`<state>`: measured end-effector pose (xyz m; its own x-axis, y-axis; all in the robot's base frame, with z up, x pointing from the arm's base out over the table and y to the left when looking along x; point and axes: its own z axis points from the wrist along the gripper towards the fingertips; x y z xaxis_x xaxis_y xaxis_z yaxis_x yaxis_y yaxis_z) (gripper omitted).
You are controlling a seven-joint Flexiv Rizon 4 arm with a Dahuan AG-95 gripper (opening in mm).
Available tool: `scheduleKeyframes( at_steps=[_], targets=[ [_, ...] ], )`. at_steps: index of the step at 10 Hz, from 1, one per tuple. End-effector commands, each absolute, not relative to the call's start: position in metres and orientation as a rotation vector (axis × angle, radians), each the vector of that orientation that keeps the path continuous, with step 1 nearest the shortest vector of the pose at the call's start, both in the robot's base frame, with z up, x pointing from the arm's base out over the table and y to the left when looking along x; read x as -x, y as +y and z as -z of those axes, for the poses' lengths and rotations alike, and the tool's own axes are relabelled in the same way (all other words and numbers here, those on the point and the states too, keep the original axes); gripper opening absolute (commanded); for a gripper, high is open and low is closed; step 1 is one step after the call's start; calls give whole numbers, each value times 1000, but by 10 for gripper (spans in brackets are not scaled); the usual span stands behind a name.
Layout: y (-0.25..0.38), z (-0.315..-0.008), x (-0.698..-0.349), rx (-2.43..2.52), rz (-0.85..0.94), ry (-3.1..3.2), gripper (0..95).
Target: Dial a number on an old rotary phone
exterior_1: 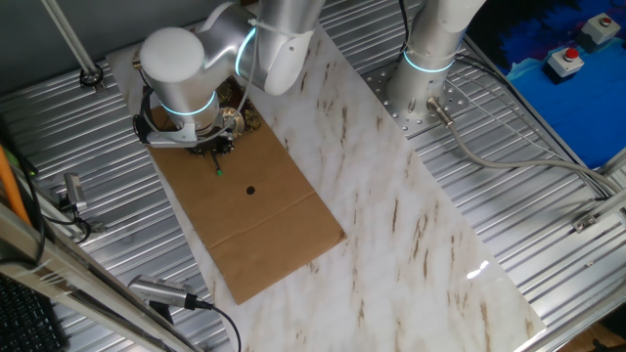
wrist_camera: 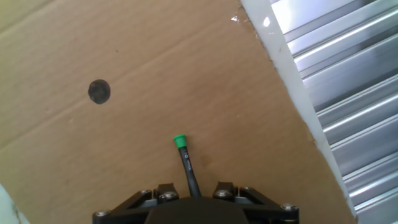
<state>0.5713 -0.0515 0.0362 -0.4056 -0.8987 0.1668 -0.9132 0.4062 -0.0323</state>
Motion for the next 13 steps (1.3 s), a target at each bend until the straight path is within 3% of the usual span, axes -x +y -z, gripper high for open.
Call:
scheduleKeyframes(
  at_steps=[1, 2, 3, 4, 5, 13],
  targets=[
    [-52, -35, -571, -1639, -184, -2527, 190],
    [-51, -35, -572, -1636, -185, -2528, 190],
    [-51, -34, -572, -1631, -188, -2529, 0],
    [-50, -33, -573, -1628, -195, -2526, 0],
    [-50, -33, -573, -1631, -204, -2523, 190],
    [-50, -33, -573, -1623, -223, -2520, 190]
  ],
)
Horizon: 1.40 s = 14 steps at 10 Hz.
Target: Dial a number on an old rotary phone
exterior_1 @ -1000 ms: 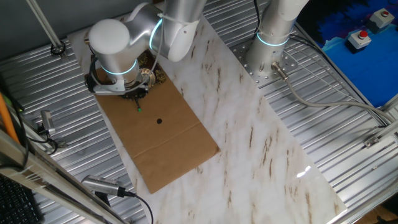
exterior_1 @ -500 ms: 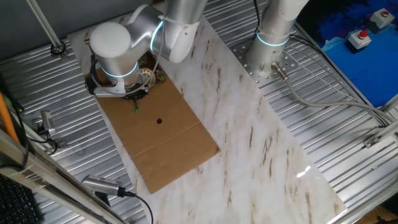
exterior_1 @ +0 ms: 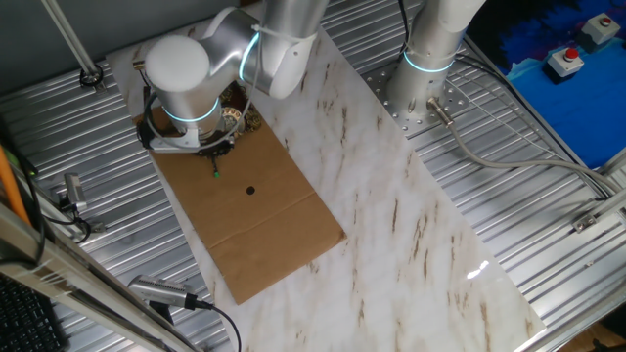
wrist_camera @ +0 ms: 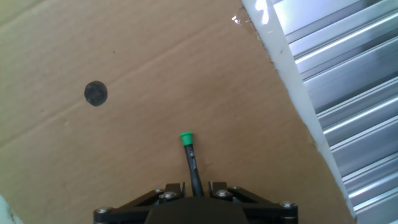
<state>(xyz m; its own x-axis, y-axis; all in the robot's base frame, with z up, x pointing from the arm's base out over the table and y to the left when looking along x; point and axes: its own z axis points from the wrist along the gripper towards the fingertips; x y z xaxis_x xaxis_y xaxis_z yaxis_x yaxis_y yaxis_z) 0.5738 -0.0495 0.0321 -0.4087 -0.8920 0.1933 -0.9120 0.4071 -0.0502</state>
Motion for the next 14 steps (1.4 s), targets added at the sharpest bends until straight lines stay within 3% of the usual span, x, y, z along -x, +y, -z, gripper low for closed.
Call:
scheduleKeyframes(
  at_steps=[1, 12, 13, 14],
  targets=[
    [-50, -33, -573, -1624, -222, -2519, 190],
    [-49, -30, -569, -1625, -235, -2499, 190],
    [-49, -30, -569, -1616, -236, -2507, 0],
    [-49, -30, -569, -1609, -225, -2520, 0]
  ],
)
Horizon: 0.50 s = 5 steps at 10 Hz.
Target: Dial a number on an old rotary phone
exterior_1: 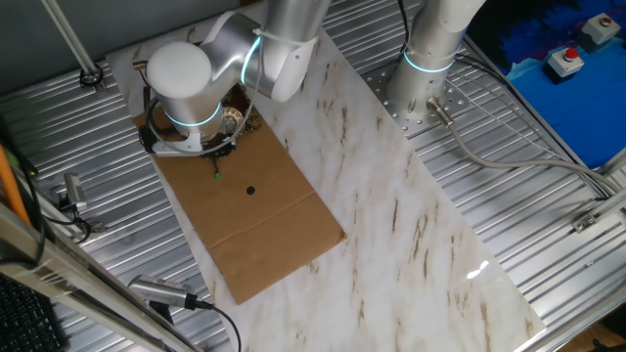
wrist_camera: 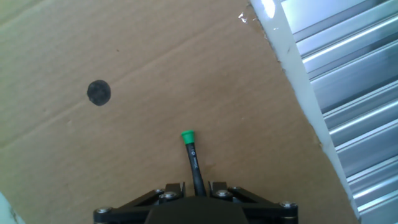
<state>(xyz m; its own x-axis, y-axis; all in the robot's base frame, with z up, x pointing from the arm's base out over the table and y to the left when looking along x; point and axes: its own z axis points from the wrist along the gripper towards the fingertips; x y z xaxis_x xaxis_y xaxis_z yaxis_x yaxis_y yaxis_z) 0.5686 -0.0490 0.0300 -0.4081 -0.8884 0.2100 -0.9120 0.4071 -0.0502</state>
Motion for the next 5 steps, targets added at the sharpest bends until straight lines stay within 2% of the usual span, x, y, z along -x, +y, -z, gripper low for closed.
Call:
scheduleKeyframes(
  at_steps=[1, 5],
  targets=[
    [-49, -30, -569, -1605, -214, -2531, 0],
    [-45, -40, -576, -1569, -146, -2582, 0]
  ],
)
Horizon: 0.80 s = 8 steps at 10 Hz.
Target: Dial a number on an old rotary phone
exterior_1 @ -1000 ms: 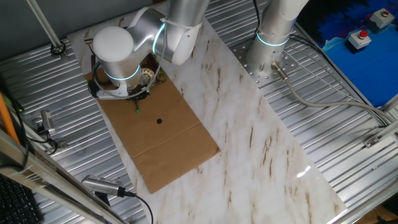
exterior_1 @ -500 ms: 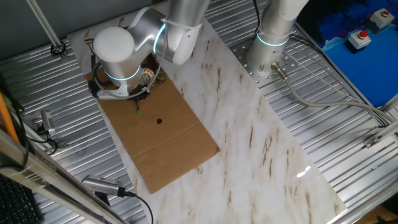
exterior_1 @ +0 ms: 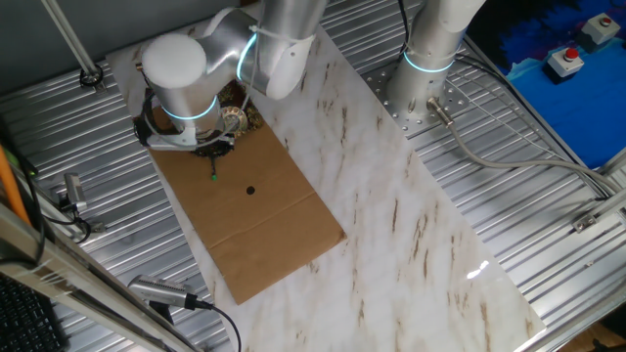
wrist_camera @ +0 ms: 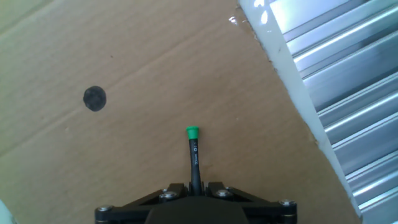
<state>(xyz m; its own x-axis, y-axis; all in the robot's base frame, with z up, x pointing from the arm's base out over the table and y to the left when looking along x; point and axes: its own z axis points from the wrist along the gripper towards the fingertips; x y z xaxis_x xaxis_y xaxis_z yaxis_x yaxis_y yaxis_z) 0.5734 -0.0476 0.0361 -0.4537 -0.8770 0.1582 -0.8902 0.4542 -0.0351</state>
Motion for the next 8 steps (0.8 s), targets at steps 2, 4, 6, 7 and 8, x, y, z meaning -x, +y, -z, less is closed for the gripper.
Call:
scheduleKeyframes(
  at_steps=[2, 4, 6, 7, 8],
  targets=[
    [-42, -46, -579, -1562, -95, -2607, 0],
    [-39, -56, -588, -1575, -83, -2605, 0],
    [-32, -70, -598, -1562, -77, -2612, 0],
    [-27, -79, -600, -1540, -54, -2640, 0],
    [-24, -85, -598, -1524, -41, -2660, 0]
  ],
)
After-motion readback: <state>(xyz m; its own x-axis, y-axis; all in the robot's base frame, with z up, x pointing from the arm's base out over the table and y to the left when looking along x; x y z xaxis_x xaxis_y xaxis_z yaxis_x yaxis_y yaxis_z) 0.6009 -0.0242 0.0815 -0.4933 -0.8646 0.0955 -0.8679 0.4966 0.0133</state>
